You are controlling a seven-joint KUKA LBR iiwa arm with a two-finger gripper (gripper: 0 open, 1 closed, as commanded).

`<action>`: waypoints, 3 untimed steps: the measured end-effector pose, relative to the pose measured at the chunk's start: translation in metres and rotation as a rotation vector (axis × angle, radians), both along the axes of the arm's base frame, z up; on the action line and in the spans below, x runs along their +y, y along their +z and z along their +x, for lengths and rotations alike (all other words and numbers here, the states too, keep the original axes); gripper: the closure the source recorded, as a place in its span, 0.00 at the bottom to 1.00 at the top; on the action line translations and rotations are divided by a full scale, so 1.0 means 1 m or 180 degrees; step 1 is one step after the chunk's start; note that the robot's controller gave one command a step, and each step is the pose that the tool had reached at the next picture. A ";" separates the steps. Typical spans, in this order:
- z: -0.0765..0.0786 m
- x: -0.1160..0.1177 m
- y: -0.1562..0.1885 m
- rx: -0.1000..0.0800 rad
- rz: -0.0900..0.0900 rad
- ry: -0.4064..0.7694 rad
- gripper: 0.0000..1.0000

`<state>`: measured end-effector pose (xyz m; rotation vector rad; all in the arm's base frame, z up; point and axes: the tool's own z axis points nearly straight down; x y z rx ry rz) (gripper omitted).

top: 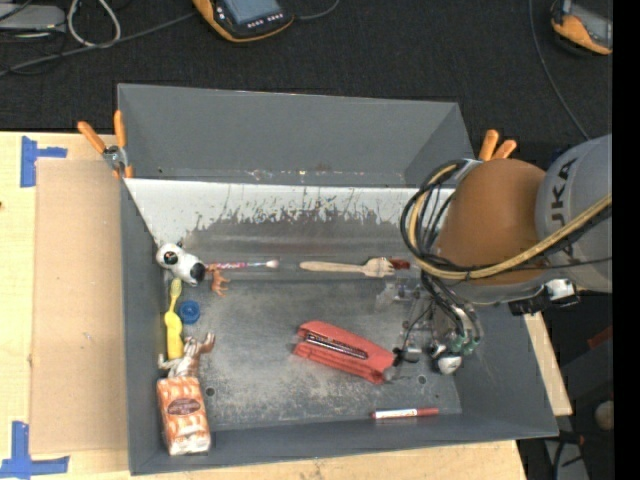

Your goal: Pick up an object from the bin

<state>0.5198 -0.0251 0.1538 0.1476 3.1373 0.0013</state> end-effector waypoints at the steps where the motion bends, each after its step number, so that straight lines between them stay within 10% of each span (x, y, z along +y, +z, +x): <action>1: 0.003 0.014 -0.060 -0.0013 0.0000 -0.0164 0.00; 2: 0.010 0.004 -0.082 -0.0001 0.0003 -0.0509 0.00; 3: 0.009 0.016 -0.083 0.0001 0.0004 -0.0148 1.00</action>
Offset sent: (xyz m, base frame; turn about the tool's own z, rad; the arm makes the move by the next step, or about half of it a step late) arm 0.0113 0.0006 -0.0838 0.1644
